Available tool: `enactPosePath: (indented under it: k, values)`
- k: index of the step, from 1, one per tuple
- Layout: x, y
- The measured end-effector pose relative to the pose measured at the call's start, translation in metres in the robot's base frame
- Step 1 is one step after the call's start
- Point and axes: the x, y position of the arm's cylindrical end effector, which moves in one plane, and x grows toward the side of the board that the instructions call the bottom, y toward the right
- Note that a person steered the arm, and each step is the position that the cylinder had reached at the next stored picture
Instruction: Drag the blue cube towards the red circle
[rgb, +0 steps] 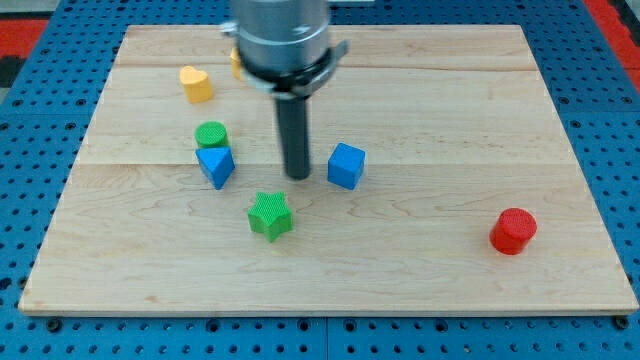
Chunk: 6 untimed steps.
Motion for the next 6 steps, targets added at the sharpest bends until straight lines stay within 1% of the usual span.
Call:
enactPosePath:
  k: [1, 2, 3, 5, 6]
  values:
    - [-0.015, 0.063]
    - [0.010, 0.135]
    - [0.023, 0.156]
    - [0.025, -0.022]
    - [0.042, -0.080]
